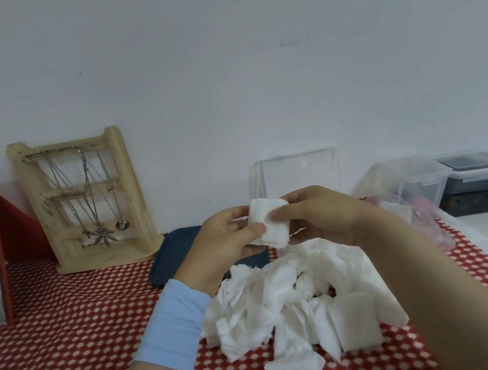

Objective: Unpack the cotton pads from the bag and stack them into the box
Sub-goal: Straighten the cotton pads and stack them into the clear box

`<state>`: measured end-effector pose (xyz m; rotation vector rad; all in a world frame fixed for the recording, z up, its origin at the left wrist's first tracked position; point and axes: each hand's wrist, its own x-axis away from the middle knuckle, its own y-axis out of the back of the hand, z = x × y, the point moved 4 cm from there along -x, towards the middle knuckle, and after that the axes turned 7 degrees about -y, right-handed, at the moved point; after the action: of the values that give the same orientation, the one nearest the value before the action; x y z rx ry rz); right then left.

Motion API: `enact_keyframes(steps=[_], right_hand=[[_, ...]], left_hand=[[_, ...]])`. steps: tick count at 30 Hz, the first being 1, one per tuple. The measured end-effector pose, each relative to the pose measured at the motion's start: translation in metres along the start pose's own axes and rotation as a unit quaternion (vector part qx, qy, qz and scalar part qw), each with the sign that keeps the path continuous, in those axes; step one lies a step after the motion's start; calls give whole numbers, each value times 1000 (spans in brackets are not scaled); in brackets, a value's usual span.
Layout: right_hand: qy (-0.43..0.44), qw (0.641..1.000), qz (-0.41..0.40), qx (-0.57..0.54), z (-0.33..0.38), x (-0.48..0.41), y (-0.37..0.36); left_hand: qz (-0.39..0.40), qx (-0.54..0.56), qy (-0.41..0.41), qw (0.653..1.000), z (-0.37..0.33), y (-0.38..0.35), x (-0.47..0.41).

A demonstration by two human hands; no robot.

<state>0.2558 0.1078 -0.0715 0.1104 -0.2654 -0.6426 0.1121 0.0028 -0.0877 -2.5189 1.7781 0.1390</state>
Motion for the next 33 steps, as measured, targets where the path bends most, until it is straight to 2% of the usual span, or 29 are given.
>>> enact_keyframes(steps=[3, 6, 9, 12, 15, 18, 20, 24, 26, 28, 31, 33], right_hand=[[-24, 998, 17, 62, 11, -2, 17], [-31, 996, -13, 87, 23, -9, 42], [-40, 978, -129, 159, 28, -19, 75], [-78, 927, -232, 285, 24, -29, 101], [-114, 889, -228, 380, 17, -39, 102], [-130, 877, -207, 413, 5, -54, 90], [-141, 865, -202, 437, -3, -64, 81], [-135, 833, -242, 478, -13, -78, 68], [-135, 840, -252, 460, -18, -84, 61], [-149, 868, -243, 407, -24, -89, 56], [-198, 930, -190, 243, -27, -87, 51], [-234, 945, -158, 166, -24, -81, 55]], left_hand=[[12, -55, -6, 998, -12, -6, -12], [22, -113, -22, 993, -28, -15, -34], [0, -227, -33, 973, -32, -18, -65], [9, -347, -46, 937, -25, -24, -93], [102, -475, -40, 873, -9, -42, -107], [156, -552, -17, 819, 9, -51, -115], [156, -572, -17, 805, 16, -50, -118], [148, -572, -36, 806, 20, -47, -120], [147, -563, -37, 813, 22, -46, -119], [149, -556, -38, 817, 24, -45, -117], [153, -554, -54, 817, 24, -43, -112], [148, -538, -57, 828, 24, -40, -109]])
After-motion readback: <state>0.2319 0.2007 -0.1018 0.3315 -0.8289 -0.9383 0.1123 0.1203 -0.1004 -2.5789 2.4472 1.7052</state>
